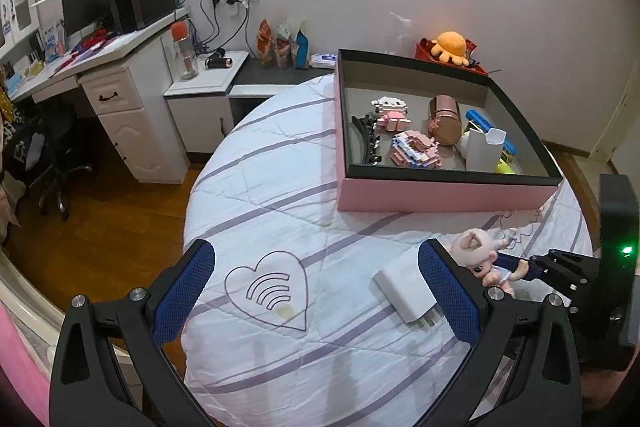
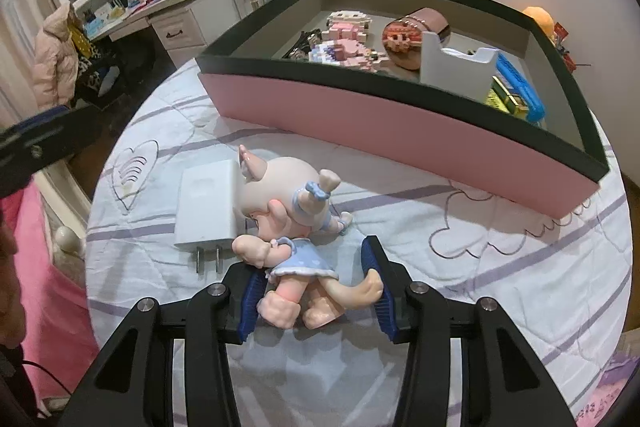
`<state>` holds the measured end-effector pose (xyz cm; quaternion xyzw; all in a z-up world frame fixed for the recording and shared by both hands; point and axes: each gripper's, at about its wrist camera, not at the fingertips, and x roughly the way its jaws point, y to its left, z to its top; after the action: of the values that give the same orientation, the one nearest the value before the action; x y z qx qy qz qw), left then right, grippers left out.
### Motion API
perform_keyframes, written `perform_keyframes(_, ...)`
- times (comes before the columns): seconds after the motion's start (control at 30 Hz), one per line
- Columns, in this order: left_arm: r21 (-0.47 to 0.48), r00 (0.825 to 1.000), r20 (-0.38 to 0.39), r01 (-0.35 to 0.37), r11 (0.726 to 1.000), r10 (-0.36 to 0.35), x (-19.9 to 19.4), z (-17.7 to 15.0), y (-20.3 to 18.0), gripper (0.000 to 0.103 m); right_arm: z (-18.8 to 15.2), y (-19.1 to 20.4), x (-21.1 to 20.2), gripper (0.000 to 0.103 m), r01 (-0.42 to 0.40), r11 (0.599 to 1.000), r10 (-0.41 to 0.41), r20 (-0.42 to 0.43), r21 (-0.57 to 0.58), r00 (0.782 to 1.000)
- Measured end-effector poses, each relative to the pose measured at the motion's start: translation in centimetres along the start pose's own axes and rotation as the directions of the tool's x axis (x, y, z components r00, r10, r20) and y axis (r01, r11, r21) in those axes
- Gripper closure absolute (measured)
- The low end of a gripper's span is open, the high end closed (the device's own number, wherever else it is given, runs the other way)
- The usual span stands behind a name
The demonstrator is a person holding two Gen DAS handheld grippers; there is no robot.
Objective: Organize rigid objects
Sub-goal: 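Grasp the pig-tailed doll figure with the right gripper, then place the doll figure in the box beside the pen box, release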
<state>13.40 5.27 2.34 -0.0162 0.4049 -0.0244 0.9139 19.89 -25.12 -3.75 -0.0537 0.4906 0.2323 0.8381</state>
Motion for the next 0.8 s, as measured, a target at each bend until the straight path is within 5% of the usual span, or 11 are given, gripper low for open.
perform_keyframes(0.27,0.019,0.999,0.048,0.023,1.0,-0.024,0.0,2.4,-1.4,0.0,2.0,-2.3,-5.1,0.056,-0.039,0.998,0.032,0.113,0.055,0.993)
perform_keyframes(0.47,0.04,0.997,0.076,0.031,0.999,-0.034,1.4,5.0,-2.8,0.0,6.4,-5.9,-6.8,0.056,0.047,0.995,-0.063,0.19,0.088,0.98)
perform_keyframes(0.8,0.032,0.995,0.088,0.05,0.998,-0.053,4.9,9.0,-3.7,0.0,12.8,-12.3,-1.3,0.056,0.155,0.969,-0.183,0.137,0.19,0.974)
